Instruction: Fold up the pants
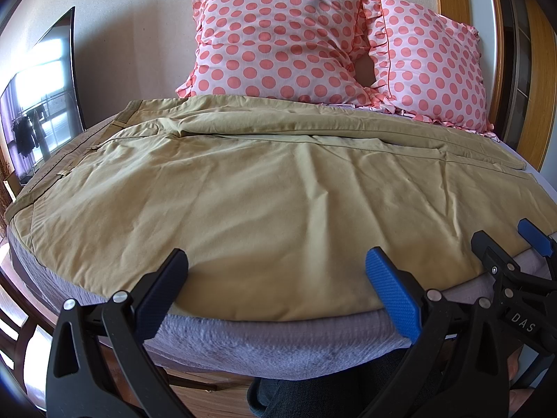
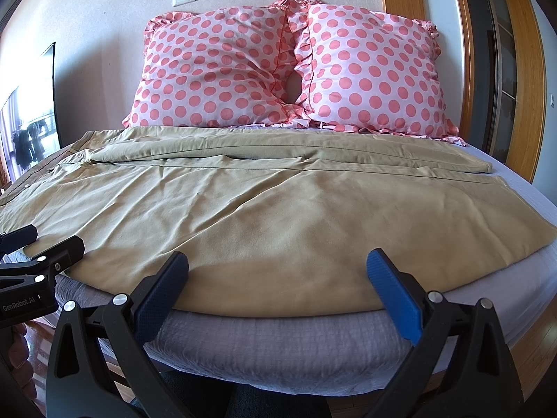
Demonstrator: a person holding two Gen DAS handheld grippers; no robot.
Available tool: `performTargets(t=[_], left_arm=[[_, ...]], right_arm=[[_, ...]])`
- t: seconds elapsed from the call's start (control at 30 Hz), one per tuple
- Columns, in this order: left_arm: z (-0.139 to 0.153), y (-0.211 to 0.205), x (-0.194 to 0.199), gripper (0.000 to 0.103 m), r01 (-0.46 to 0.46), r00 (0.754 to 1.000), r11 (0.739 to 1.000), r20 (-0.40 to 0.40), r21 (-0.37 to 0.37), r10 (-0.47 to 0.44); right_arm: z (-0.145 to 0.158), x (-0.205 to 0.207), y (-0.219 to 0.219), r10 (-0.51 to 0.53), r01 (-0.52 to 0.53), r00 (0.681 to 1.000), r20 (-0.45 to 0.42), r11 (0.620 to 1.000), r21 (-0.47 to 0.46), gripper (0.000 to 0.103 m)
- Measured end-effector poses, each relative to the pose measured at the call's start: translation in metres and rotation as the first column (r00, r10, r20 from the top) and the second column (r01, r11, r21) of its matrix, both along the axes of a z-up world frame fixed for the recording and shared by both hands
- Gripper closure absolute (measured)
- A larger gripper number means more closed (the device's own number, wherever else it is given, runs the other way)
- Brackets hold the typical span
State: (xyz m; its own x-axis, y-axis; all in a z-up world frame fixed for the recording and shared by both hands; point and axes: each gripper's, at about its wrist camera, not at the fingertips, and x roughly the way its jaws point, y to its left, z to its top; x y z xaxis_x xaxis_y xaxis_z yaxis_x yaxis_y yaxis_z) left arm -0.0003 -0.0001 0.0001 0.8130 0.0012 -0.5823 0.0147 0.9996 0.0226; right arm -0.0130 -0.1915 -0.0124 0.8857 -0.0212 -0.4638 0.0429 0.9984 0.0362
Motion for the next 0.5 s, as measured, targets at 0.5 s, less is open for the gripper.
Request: performTargets(t=[0.5], left_arm=[[0.0000,0.0000,-0.0001,0.002,0.000,1.000,1.000,0.001,0.000,0.000]], right_arm=[[-0.0012,-0.0011,0.0007,0.000,0.000,1.000,0.004,1.000,0.000,0.001]])
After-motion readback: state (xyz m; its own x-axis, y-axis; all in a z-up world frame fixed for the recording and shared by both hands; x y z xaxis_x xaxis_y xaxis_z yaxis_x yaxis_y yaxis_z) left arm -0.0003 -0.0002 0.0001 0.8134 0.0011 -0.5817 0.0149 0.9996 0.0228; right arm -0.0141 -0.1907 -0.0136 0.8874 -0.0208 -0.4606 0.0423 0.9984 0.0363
